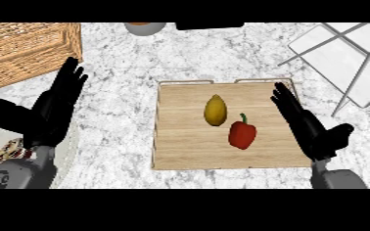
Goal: Pick the lemon from the tray and place it in the tiered shelf
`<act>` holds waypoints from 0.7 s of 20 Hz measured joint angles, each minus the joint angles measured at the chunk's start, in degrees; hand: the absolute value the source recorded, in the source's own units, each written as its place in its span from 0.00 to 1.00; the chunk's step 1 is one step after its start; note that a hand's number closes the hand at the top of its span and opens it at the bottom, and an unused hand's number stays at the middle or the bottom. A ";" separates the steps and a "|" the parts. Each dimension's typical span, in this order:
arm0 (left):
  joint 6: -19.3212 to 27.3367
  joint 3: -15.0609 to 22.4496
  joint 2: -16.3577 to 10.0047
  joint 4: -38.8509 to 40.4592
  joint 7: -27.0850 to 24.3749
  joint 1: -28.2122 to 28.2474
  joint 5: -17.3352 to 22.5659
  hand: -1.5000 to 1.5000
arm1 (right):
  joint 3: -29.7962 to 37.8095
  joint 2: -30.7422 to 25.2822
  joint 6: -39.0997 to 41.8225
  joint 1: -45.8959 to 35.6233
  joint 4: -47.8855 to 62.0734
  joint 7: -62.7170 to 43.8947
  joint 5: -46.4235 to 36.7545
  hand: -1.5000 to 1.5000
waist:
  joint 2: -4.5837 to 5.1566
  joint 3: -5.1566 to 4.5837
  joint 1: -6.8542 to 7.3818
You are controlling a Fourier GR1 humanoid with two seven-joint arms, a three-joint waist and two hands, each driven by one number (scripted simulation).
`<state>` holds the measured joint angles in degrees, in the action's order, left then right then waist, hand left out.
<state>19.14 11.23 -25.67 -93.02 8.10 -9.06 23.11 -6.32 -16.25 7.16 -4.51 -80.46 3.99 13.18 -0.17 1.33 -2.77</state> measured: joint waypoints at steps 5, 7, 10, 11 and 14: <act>-0.97 -0.52 -1.30 1.34 1.04 -2.86 -1.51 0.50 | 4.09 -0.65 -7.95 -8.11 -3.65 -2.71 -3.16 1.00 | 0.13 -0.97 1.94; -1.64 -0.97 -1.91 2.05 1.07 -3.39 -1.48 0.50 | 5.82 -3.20 -12.81 -11.18 -3.14 -3.93 -7.93 1.00 | 0.23 -1.37 2.19; -3.04 -0.82 -1.85 3.17 1.30 -3.73 -1.11 0.50 | 9.15 0.07 -20.06 -13.62 -1.33 -8.11 -7.69 0.00 | 0.34 -1.38 2.47; -3.06 -0.64 -1.39 3.80 1.26 -3.88 -1.32 0.50 | 9.99 1.37 -20.47 -14.28 -1.25 -8.06 -6.22 0.00 | 0.33 -1.35 2.50; -4.94 -1.68 -1.23 5.58 0.69 -4.33 -1.07 0.50 | 10.65 3.52 -19.17 -14.90 -3.34 -7.18 -3.00 0.00 | 0.26 -1.33 2.55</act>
<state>14.20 9.55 -26.89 -87.44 8.79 -13.39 22.04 4.33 -12.73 -12.01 -19.41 -83.81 -3.19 10.17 0.09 0.00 -0.22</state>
